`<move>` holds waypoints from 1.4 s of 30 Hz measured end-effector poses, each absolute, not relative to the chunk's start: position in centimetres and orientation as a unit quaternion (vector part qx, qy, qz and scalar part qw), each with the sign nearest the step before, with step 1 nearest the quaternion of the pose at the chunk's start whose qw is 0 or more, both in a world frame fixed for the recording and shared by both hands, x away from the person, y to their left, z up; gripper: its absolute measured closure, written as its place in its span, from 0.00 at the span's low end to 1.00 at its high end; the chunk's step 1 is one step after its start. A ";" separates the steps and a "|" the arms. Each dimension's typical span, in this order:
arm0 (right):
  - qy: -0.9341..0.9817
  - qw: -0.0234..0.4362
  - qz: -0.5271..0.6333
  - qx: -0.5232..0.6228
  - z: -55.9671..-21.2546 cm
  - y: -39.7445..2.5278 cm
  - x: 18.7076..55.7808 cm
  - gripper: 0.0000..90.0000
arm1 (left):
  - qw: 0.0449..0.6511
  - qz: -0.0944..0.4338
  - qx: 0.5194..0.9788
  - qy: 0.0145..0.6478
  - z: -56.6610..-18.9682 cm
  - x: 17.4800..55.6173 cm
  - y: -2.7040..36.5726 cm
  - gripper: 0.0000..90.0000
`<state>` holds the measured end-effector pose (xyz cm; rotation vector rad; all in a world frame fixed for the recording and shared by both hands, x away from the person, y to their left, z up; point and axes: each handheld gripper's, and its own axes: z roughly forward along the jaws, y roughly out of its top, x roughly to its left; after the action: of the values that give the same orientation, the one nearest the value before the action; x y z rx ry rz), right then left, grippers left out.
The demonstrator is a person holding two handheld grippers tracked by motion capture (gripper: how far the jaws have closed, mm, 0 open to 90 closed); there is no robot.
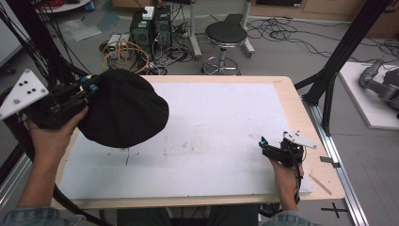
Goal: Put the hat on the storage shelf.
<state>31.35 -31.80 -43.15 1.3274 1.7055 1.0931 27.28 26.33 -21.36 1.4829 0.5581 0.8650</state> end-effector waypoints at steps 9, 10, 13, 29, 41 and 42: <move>0.659 0.352 0.423 0.513 -43.2 -31.8 31.4 0.12 | 0.624 0.393 0.626 0.254 -18.7 27.7 27.7 0.96; 0.659 0.352 0.423 0.513 -43.2 -31.8 31.4 0.12 | 0.626 0.393 0.623 0.257 -18.3 27.8 27.8 0.96; 0.659 0.352 0.423 0.513 -43.2 -31.8 31.4 0.12 | 0.625 0.398 0.619 0.260 -17.3 28.1 28.3 0.96; 0.659 0.351 0.422 0.514 -43.3 -31.9 31.6 0.12 | 0.623 0.427 0.590 0.285 -14.6 30.8 29.5 0.96; 0.656 0.346 0.425 0.520 -43.3 -32.2 31.4 0.12 | 0.614 0.453 0.570 0.305 -13.3 33.3 30.0 0.96; 0.656 0.346 0.425 0.520 -43.3 -32.2 31.4 0.12 | 0.614 0.453 0.570 0.305 -13.3 33.3 30.0 0.96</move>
<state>31.43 -32.16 -43.33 1.3482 1.7015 1.1017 33.28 30.03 -13.27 1.3132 0.7038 1.0436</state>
